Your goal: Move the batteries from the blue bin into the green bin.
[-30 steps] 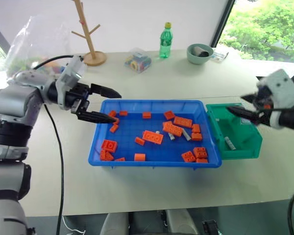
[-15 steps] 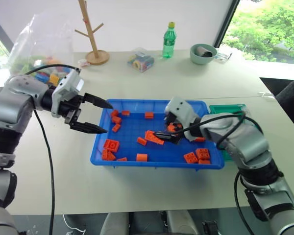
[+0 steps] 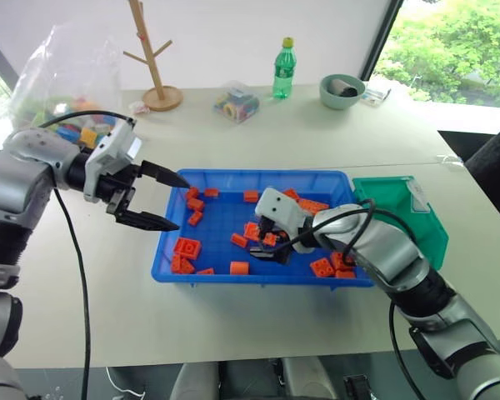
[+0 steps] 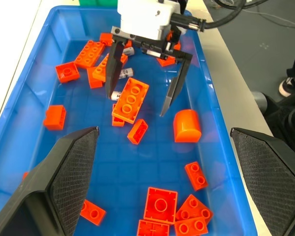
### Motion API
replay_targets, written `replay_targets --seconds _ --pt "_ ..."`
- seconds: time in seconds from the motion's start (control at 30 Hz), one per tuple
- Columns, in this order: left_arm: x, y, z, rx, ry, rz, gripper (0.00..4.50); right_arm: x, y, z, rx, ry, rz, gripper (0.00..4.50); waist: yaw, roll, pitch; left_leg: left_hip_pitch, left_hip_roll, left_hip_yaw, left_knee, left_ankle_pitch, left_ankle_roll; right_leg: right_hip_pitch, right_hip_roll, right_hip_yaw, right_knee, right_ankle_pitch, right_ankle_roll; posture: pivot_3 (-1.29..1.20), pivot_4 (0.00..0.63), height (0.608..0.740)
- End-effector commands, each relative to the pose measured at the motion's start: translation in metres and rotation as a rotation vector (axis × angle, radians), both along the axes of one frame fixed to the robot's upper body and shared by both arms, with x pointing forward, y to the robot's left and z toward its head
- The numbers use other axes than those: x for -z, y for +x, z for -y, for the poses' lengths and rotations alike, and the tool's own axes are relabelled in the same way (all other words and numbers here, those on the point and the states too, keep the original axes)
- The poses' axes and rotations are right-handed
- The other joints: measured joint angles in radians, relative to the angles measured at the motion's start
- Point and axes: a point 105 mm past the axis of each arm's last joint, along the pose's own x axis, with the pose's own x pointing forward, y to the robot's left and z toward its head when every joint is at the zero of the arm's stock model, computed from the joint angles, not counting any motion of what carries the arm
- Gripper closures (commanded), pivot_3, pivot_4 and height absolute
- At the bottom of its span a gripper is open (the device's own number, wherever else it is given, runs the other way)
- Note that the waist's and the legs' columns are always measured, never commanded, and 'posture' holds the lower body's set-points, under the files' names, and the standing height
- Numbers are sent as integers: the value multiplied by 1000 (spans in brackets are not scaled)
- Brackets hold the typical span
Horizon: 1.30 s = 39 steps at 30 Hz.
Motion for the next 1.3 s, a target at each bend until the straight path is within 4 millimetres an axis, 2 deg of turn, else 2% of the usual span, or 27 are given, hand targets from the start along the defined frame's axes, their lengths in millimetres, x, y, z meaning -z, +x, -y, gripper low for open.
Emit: replay_targets --seconds 0.03,0.13,0.17,0.23,0.4,0.43,0.63,0.73,0.83,0.9,0.93,0.97,1.03,1.13,1.3 --pt "-10 -3 1 15 -8 38 0 0 5 4 9 -12 43 42 0 0 0 0 0 0 0 0 0 0 0 0 0 0 0 0 150 736" --pt "-12 -2 1 13 -9 42 0 4 9 8 26 -19 54 42 0 0 0 0 0 0 0 0 0 0 0 0 0 0 0 0 150 736" --pt "-13 -1 1 13 -10 44 0 5 9 9 32 -18 55 267 0 0 0 0 0 0 0 0 0 0 0 0 0 0 0 0 150 736" --pt "-13 0 2 12 -11 47 0 6 10 9 38 -15 54 826 0 0 0 0 0 0 0 0 0 0 0 0 0 0 0 0 150 736" --pt "-16 2 3 9 -19 52 0 -1 11 5 39 27 53 3193 -1 0 0 0 0 0 0 0 0 0 1 0 0 0 0 0 150 736" --pt "-17 3 3 8 -20 53 0 -9 9 1 35 63 46 3247 -1 0 0 0 0 0 0 0 0 0 1 0 0 0 0 0 150 736" --pt "-16 6 2 0 -23 58 0 -46 8 -11 10 143 61 3242 0 0 0 0 0 0 0 0 0 0 0 0 1 0 0 0 150 736" --pt "-16 7 3 1 -26 61 0 -58 25 -5 49 134 126 3242 0 0 0 0 0 0 0 0 0 0 0 0 1 0 0 0 150 736" --pt "-16 8 4 4 -32 66 0 -55 52 5 125 98 185 3242 0 0 0 0 0 0 0 0 0 0 0 0 1 0 0 0 150 736" --pt "-16 8 5 6 -35 70 0 -47 64 7 157 94 169 2201 0 0 0 0 0 0 0 0 0 0 0 0 1 0 0 0 150 736" --pt "-16 8 5 7 -36 71 0 -43 68 8 159 74 175 1914 0 0 0 0 0 0 0 0 0 0 1 0 1 0 0 0 150 736" --pt "-16 8 6 8 -37 71 0 -39 72 9 162 50 190 1374 -1 0 0 0 0 0 0 0 0 0 1 0 1 0 0 0 150 736" --pt "-16 8 6 10 -38 72 0 -39 76 10 166 35 202 456 -1 0 0 0 0 0 0 0 0 -1 0 0 1 0 0 0 150 736" --pt "-16 7 5 8 -38 73 0 -57 74 15 182 89 186 456 -2 0 0 0 0 0 0 0 0 -1 1 0 1 0 0 0 150 736" --pt "-13 5 4 8 -37 68 0 -81 38 30 157 156 138 456 3 0 0 -1 0 0 0 0 0 -1 0 0 1 0 0 0 150 736"
